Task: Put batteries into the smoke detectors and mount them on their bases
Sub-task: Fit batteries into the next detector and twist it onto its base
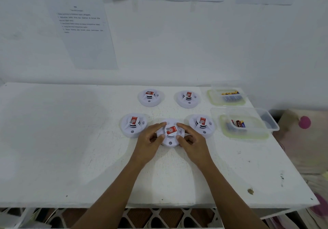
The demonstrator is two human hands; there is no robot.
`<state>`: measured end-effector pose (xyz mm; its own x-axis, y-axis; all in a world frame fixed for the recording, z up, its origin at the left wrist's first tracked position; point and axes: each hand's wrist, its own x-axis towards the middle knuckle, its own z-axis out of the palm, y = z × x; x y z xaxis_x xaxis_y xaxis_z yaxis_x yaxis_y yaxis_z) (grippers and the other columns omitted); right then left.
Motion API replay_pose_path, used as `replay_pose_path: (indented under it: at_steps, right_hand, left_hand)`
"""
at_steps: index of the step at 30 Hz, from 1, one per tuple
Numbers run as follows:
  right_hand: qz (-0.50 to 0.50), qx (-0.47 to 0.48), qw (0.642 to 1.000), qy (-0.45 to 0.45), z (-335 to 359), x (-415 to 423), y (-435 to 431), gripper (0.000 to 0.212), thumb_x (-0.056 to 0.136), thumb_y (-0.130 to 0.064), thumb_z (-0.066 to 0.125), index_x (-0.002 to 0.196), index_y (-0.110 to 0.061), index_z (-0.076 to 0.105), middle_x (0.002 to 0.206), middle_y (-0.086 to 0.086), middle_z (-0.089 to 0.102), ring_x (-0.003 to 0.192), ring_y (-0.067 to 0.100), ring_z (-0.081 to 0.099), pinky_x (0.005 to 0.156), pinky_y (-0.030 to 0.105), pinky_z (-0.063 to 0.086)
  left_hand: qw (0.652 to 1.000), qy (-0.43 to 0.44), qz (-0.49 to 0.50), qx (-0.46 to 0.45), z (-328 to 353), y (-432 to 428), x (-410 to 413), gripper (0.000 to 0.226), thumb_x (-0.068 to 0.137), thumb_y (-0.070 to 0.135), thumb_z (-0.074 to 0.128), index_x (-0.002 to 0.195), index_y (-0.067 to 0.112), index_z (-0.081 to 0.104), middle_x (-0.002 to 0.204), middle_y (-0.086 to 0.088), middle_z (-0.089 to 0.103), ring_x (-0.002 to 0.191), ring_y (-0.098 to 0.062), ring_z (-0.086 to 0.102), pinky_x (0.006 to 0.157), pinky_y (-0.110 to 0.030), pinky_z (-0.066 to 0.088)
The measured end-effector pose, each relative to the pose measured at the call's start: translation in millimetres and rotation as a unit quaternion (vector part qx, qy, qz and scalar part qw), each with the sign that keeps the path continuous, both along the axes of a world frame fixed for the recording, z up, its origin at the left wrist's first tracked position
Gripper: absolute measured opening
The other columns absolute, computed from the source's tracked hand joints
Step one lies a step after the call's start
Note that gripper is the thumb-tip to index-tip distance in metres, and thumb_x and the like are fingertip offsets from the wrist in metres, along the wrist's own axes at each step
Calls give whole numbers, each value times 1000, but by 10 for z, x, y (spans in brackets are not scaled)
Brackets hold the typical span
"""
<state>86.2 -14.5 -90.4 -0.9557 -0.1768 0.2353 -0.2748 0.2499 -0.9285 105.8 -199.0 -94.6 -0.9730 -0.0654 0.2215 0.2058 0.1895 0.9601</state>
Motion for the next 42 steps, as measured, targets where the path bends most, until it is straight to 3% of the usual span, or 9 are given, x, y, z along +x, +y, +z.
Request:
replay_pose_path:
  at_steps: [8, 21, 25, 29, 33, 36, 38, 40, 42]
  right_hand:
    - [-2, 4, 1000, 7, -16, -11, 6, 39, 92, -11, 65, 129, -22, 61, 108, -6, 72, 72, 1, 66, 65, 16, 53]
    - [0, 2, 1000, 17, -11, -8, 5, 40, 91, -12, 66, 124, -34, 58, 108, -11, 71, 82, 7, 70, 68, 22, 58]
    - [-4, 6, 1000, 7, -46, -18, 7, 40, 91, -16, 66, 124, -37, 59, 101, -23, 71, 81, 20, 71, 70, 36, 61]
    - [-12, 18, 999, 33, -19, -3, 0, 38, 91, -11, 66, 126, -25, 60, 100, -9, 72, 69, -1, 65, 62, 13, 52]
    - [-16, 27, 997, 65, -62, -21, -12, 41, 87, -25, 66, 128, -22, 60, 117, -1, 60, 97, 6, 65, 74, 18, 56]
    - [-20, 52, 996, 65, -103, -24, -16, 49, 83, -23, 71, 130, -23, 59, 119, -1, 56, 103, 10, 63, 81, 25, 58]
    - [-16, 48, 996, 73, -93, -10, -22, 54, 78, -26, 73, 130, -23, 59, 119, -1, 57, 105, 9, 63, 83, 23, 57]
    - [-15, 43, 995, 89, -54, 7, -37, 56, 74, -33, 74, 127, -23, 60, 117, -5, 61, 107, 8, 62, 87, 21, 54]
    - [-10, 36, 995, 98, -27, 18, -52, 52, 72, -27, 79, 122, -25, 61, 114, -13, 65, 107, 6, 61, 89, 19, 51]
  left_hand:
    - [1000, -3, -3, -9, -22, -5, -12, 39, 94, 16, 60, 133, 19, 58, 130, 0, 64, 120, -15, 60, 98, -42, 53]
    - [1000, -15, -4, 5, -21, 0, -6, 39, 96, 11, 59, 134, 18, 57, 131, 0, 63, 119, -13, 61, 98, -38, 53]
    - [1000, -7, -2, 3, -4, 6, 4, 38, 95, 10, 59, 131, 23, 57, 129, 1, 64, 118, -11, 61, 97, -35, 54]
    - [1000, 2, -1, -18, -31, -8, -12, 39, 94, 11, 61, 132, 20, 58, 131, 0, 63, 120, -13, 60, 97, -34, 53]
    - [994, 40, 40, -97, -82, 0, -41, 46, 88, 14, 66, 128, 32, 54, 137, -3, 48, 129, -18, 47, 96, -12, 47]
    - [993, 44, 45, -96, -83, 25, -30, 50, 86, 11, 68, 129, 29, 52, 130, -7, 48, 122, -23, 54, 91, -19, 54]
    - [993, 52, 46, -98, -51, 31, -23, 49, 81, 18, 69, 127, 25, 52, 127, -7, 52, 119, -20, 55, 88, -11, 50]
    - [988, 64, 46, -130, -60, 18, -23, 55, 76, 33, 67, 128, 21, 52, 128, -4, 55, 119, -17, 55, 96, -12, 45]
    - [981, 66, 43, -175, -116, 0, -44, 61, 75, 36, 67, 132, 17, 53, 135, -3, 55, 125, -19, 52, 107, -26, 43]
